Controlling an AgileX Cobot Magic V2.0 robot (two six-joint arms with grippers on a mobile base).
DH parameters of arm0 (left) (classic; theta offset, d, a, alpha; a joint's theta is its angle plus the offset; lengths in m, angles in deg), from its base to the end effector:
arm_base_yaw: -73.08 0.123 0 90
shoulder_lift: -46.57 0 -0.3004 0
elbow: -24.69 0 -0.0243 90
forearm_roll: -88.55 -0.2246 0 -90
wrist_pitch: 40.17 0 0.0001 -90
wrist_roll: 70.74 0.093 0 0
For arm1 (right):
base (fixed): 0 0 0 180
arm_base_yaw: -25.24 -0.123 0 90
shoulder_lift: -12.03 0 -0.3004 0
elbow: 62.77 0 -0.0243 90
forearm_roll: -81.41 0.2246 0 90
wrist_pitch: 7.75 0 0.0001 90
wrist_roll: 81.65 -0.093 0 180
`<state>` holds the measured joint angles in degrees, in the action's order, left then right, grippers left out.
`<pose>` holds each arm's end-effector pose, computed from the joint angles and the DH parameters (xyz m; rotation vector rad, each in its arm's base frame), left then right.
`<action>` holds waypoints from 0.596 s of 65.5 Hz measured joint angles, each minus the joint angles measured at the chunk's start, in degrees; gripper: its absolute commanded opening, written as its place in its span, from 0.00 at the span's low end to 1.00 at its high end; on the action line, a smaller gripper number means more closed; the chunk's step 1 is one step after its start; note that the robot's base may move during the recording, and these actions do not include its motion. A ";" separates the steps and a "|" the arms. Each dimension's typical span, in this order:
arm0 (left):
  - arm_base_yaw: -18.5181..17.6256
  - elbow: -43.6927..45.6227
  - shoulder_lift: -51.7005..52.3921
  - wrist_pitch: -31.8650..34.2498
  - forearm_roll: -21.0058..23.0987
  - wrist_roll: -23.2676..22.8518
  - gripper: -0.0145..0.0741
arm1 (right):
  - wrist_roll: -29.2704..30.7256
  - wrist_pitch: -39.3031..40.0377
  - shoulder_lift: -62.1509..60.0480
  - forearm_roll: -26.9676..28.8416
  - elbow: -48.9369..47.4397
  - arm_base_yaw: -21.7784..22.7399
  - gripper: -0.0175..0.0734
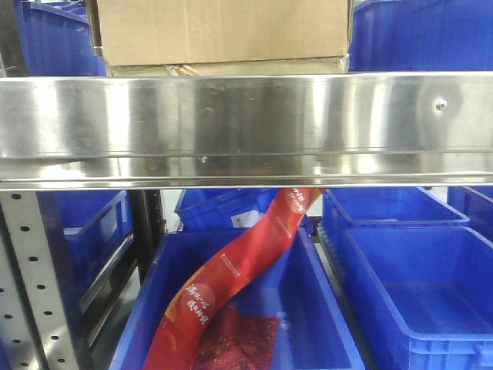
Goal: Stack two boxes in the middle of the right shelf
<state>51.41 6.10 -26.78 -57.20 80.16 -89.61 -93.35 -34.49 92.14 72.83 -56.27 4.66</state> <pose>0.2126 -0.0802 0.3975 0.1513 1.9074 -0.3442 0.2423 0.0843 0.4200 -0.2414 1.9643 0.2136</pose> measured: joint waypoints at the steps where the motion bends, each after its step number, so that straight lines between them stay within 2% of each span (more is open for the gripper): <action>1: 0.00 -1.24 0.58 1.25 0.00 -0.20 0.04 | -0.59 1.48 -0.99 0.00 1.43 0.30 0.01; 8: 0.94 -7.77 4.27 7.62 0.81 -1.65 0.04 | -4.70 11.59 -6.75 0.00 12.67 3.34 0.01; 14: 4.09 -13.08 7.80 10.71 2.16 -2.29 0.04 | -5.69 15.09 -11.46 0.00 20.78 6.47 0.01; 19: 7.13 -17.19 11.35 11.30 2.72 -2.29 0.04 | -6.17 15.73 -15.51 0.00 25.80 8.20 0.01; 27: 10.11 -21.33 17.55 11.67 2.01 -2.29 0.04 | -6.16 15.99 -22.49 -0.10 32.68 8.98 0.01; 39: 10.34 -25.41 26.37 12.00 0.61 -2.29 0.04 | -6.27 15.11 -32.16 -0.10 36.34 8.97 0.01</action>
<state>61.75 -19.30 -0.41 -45.20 80.77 -91.90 -99.62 -19.38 59.98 72.73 -19.93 13.63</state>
